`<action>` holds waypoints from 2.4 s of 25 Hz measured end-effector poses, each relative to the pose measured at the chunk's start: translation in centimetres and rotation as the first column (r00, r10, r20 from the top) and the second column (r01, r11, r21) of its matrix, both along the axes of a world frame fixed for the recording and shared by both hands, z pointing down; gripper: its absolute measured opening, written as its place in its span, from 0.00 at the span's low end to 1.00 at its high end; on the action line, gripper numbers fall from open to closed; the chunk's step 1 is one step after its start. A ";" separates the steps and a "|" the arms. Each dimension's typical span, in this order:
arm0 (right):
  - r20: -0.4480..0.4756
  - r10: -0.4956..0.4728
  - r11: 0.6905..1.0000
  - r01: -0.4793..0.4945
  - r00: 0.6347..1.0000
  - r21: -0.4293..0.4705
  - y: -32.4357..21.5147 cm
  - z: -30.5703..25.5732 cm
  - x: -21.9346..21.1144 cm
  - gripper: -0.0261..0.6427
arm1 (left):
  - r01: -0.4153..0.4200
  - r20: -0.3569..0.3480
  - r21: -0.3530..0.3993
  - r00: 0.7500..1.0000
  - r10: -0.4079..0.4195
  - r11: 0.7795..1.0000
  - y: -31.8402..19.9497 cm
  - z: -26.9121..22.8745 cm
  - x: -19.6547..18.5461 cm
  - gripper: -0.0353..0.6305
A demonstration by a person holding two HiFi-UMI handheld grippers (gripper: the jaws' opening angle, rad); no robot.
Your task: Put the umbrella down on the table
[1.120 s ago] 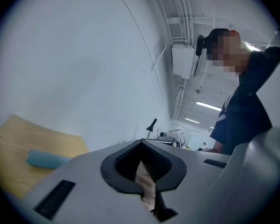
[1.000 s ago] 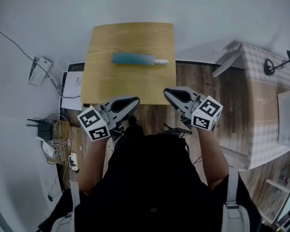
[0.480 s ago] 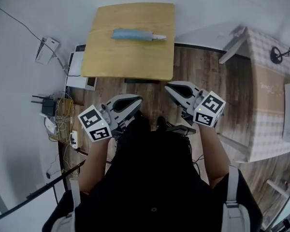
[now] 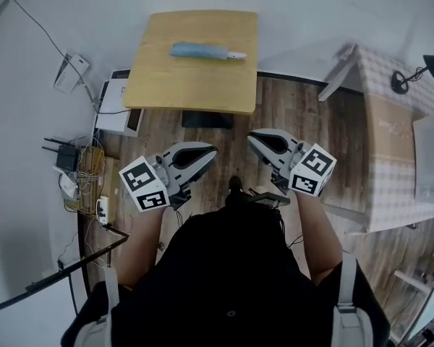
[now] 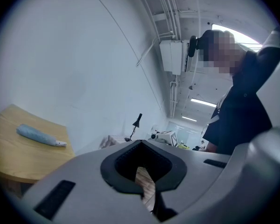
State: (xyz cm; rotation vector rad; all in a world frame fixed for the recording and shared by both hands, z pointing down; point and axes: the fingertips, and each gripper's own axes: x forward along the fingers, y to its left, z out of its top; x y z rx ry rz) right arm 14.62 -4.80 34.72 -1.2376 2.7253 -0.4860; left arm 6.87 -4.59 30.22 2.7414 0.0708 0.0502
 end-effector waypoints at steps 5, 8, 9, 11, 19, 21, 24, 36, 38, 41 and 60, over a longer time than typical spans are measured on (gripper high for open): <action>-0.005 -0.005 1.000 0.005 1.000 -0.001 3.7 -1.0 -4.1 0.07 | 0.032 -0.028 -0.014 0.999 -0.033 0.999 3.8 0.0 -5.1 0.07; -0.006 -0.016 1.000 0.016 1.000 -0.018 6.5 -0.7 -7.2 0.07 | 0.055 -0.037 -0.035 0.998 -0.056 0.998 6.8 0.5 -8.7 0.07; -0.011 -0.023 0.999 0.023 1.000 -0.025 7.5 -0.5 -8.3 0.07 | 0.062 -0.038 -0.045 0.997 -0.063 0.997 7.9 0.9 -9.9 0.07; -0.011 -0.031 0.999 0.031 0.999 -0.036 9.6 0.0 -10.3 0.07 | 0.071 -0.037 -0.063 0.997 -0.073 0.995 10.0 1.7 -11.9 0.07; 0.011 -0.027 0.997 0.028 1.000 -0.071 15.3 1.1 -13.2 0.07 | 0.077 -0.047 -0.070 0.996 -0.081 0.995 15.1 2.3 -14.9 0.07; -0.006 -0.040 0.997 0.040 0.999 -0.063 16.0 0.9 -13.5 0.07 | 0.085 -0.048 -0.061 0.995 -0.088 0.994 15.7 2.1 -15.0 0.07; -0.006 -0.052 0.998 0.052 0.999 -0.044 16.8 0.2 -13.3 0.07 | 0.093 -0.046 -0.047 0.994 -0.095 0.995 16.8 1.6 -14.7 0.07; 0.005 -0.042 0.999 0.043 0.999 -0.024 24.6 -0.6 -6.3 0.07 | 0.031 -0.017 -0.054 0.999 -0.032 0.998 24.5 1.7 -6.1 0.07; 0.017 -0.026 0.999 0.026 1.000 -0.038 26.3 -0.1 -4.3 0.07 | 0.018 -0.014 -0.052 1.000 -0.019 0.998 26.3 1.6 -4.5 0.07; 0.034 -0.018 0.998 0.019 0.999 -0.055 28.3 1.0 -2.9 0.07 | 0.022 0.011 -0.043 1.000 -0.021 0.999 28.5 1.8 -3.4 0.07; 0.049 -0.088 0.995 0.089 0.995 -0.032 33.0 1.0 -6.4 0.07 | 0.038 0.030 -0.030 0.999 -0.037 0.999 33.4 2.1 -4.9 0.07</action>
